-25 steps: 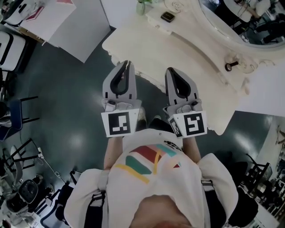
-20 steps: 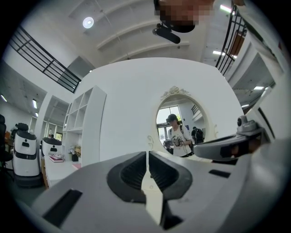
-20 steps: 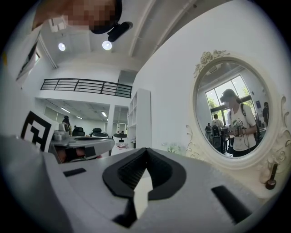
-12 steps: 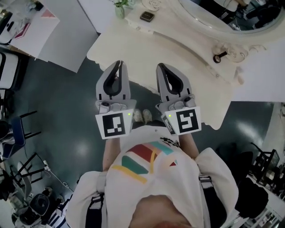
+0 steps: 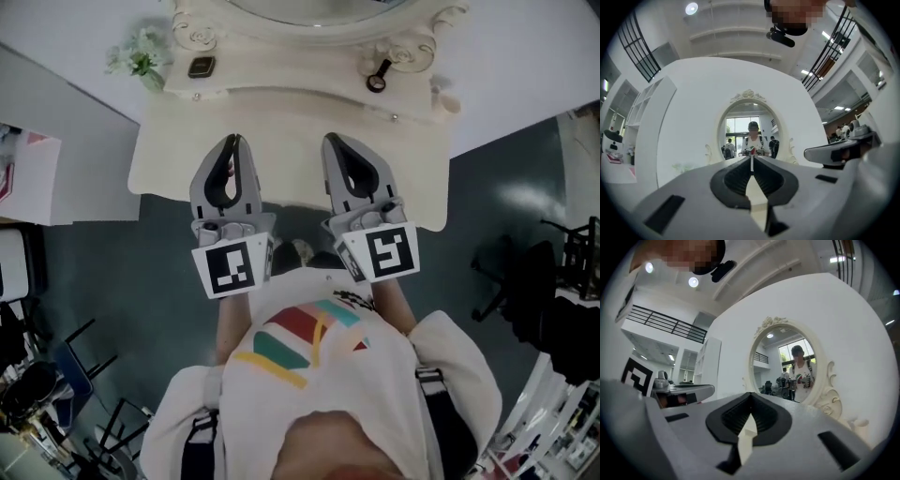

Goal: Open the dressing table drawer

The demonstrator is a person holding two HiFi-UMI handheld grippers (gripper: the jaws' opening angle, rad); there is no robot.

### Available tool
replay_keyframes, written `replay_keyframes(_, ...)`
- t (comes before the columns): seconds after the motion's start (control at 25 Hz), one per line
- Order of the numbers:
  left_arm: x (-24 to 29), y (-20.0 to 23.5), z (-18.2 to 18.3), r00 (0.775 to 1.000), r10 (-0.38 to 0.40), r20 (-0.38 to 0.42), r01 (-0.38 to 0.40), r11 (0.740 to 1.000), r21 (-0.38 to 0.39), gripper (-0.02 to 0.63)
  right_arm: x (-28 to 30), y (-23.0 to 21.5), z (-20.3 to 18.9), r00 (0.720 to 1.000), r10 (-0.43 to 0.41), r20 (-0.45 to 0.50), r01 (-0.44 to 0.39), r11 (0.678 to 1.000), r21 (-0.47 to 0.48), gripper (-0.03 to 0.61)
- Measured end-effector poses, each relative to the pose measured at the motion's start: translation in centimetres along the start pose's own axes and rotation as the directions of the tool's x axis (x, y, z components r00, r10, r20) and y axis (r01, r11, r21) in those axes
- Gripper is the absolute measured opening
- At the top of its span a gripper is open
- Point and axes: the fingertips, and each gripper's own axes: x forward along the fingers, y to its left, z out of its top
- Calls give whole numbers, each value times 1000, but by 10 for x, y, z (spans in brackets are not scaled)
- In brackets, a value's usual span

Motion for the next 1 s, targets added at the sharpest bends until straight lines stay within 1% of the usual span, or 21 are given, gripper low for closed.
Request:
replay_keyframes(0.08, 13, -16, 1, 998, -58, 8, 58, 998, -5, 17, -10, -19, 0, 998, -68, 1, 68, 998, 5, 0)
replay_keyframes(0.2, 29, -31, 4, 991, -130, 22, 130, 991, -11, 17, -20, -39, 0, 987, -163, 1, 163, 987, 1, 0)
replay_keyframes(0.32, 41, -38, 9, 981, -190, 38, 191, 981, -26, 17, -26, -52, 3, 968, -252, 4, 253, 968, -6, 0)
replay_keyframes(0.44, 52, -41, 11, 970, -236, 52, 238, 971, -33, 17, -30, -58, 6, 948, -317, 10, 317, 948, -23, 0)
replay_keyframes(0.64, 69, -45, 22, 962, -251, 110, 259, 963, -74, 17, -34, -65, 4, 929, -371, 7, 371, 928, -37, 0)
replay_keyframes(0.84, 75, -56, 19, 953, -284, 109, 293, 953, -76, 17, -32, -71, -10, 928, -369, -47, 368, 929, -32, 0)
replay_keyframes(1.0, 74, -65, 7, 947, -313, 74, 318, 946, -66, 17, -31, -82, -25, 917, -387, -94, 385, 922, -33, 0)
